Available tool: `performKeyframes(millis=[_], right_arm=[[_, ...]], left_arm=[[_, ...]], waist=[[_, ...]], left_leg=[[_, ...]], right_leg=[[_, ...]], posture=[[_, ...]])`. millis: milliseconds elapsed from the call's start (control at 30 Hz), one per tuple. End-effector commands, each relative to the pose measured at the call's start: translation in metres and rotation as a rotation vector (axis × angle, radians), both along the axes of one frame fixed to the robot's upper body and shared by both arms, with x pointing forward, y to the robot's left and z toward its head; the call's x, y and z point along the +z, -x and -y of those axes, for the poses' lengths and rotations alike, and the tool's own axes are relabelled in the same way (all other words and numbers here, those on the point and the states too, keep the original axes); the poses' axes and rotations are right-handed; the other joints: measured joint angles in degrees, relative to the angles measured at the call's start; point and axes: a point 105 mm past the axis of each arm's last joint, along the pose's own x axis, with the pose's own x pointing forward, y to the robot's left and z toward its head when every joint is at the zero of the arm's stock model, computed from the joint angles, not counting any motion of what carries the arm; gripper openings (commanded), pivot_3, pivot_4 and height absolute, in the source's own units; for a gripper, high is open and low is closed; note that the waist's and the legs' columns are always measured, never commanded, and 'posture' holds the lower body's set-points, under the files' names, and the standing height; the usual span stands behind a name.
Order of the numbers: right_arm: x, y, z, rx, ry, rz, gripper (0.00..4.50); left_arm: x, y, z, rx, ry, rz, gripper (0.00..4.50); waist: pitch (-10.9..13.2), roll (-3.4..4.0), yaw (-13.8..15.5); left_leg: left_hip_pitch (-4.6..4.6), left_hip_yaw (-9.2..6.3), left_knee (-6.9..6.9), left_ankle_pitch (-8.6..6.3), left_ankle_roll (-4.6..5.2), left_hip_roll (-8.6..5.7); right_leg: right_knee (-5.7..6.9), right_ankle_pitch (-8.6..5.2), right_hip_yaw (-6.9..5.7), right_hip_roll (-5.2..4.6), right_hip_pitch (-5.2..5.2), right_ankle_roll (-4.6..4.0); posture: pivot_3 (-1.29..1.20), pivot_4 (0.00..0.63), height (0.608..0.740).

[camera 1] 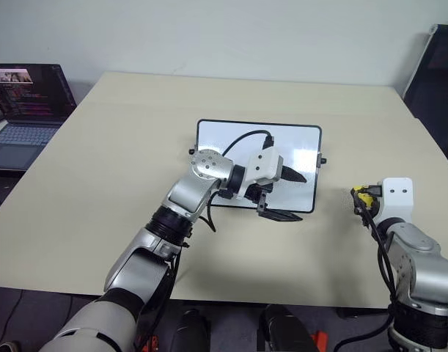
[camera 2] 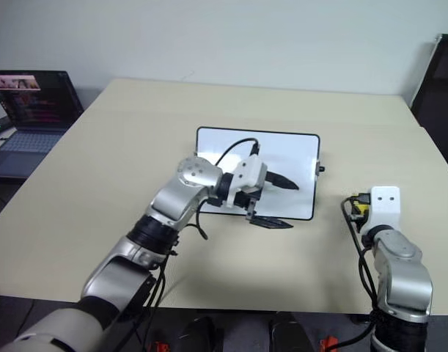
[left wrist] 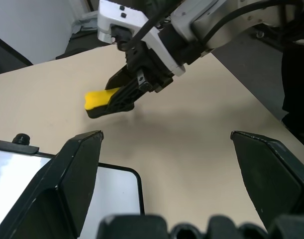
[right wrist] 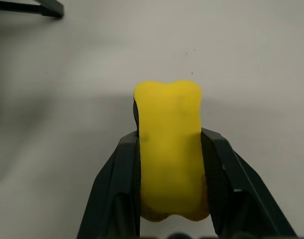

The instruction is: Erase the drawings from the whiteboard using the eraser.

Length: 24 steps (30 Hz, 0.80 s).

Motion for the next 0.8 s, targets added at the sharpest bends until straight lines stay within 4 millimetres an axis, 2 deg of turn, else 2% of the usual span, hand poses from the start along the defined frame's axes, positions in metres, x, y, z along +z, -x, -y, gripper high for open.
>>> performKeyframes(millis=[33, 200, 333, 400, 467, 633, 700, 800], right_arm=[[0.01, -0.005, 0.011, -0.016, 0.0, 0.052, 2.56], [0.007, -0.009, 0.019, -0.019, 0.0, 0.054, 4.46], [0.03, -0.01, 0.013, 0.016, 0.011, 0.162, 4.46], [0.043, -0.004, 0.002, 0.077, 0.025, 0.224, 4.46], [0.049, 0.008, -0.01, 0.12, 0.033, 0.263, 4.46], [0.033, 0.045, -0.037, 0.232, -0.001, 0.291, 4.46], [0.025, 0.056, -0.04, 0.255, 0.026, 0.305, 4.46], [0.02, 0.063, -0.033, 0.21, 0.078, 0.351, 4.46]], left_arm=[[0.009, 0.004, 0.005, -0.004, 0.031, 0.032, 4.5], [0.013, 0.006, 0.004, 0.014, 0.067, 0.011, 4.5], [0.019, 0.0, -0.007, 0.091, 0.113, -0.008, 4.5], [0.024, -0.008, -0.025, 0.188, 0.161, -0.031, 4.5], [0.024, -0.018, -0.054, 0.334, 0.201, -0.054, 4.5], [0.016, -0.011, -0.118, 0.707, 0.344, -0.12, 4.5], [0.009, -0.005, -0.14, 0.889, 0.427, -0.152, 4.5], [-0.001, 0.006, -0.16, 1.083, 0.48, -0.102, 4.5]], waist=[[0.0, 0.01, 0.0], [0.0, 0.06, 0.0], [0.1, 0.14, -0.2], [0.1, 0.26, -0.3], [0.1, 0.33, -0.3], [0.1, 0.34, 0.0], [0.1, 0.34, 0.3], [0.1, 0.29, 0.6]], left_leg=[[0.0, 0.0, -0.01, 0.0, 0.0, 0.0], [-0.01, 0.0, -0.01, 0.0, 0.0, 0.0], [0.0, 0.0, -0.01, 0.0, 0.0, 0.0], [0.0, -0.01, -0.01, 0.0, 0.0, 0.0], [0.01, -0.04, -0.04, 0.0, 0.0, 0.01], [0.0, -0.12, -0.15, -0.02, -0.01, 0.05], [-0.03, -0.09, -0.13, -0.07, -0.1, 0.03], [-0.04, -0.04, 0.04, -0.08, -0.12, -0.01]], right_leg=[[0.0, 0.0, 0.0, 0.0, 0.0, 0.01], [0.0, 0.0, 0.0, 0.0, 0.0, 0.04], [0.02, 0.01, 0.0, 0.0, 0.0, 0.05], [0.03, 0.01, 0.0, 0.01, 0.0, 0.05], [0.05, 0.0, -0.01, 0.02, 0.0, 0.05], [0.04, -0.13, -0.09, 0.02, 0.01, 0.08], [-0.03, -0.15, -0.09, -0.05, 0.04, 0.1], [-0.05, -0.14, -0.07, -0.12, 0.08, 0.12]], posture=[[0.0, 0.15, 0.74], [0.0, 0.15, 0.74], [0.0, 0.15, 0.74], [0.0, 0.15, 0.74], [0.0, 0.15, 0.74], [0.0, 0.15, 0.74], [0.0, 0.15, 0.74], [0.0, 0.15, 0.74]])
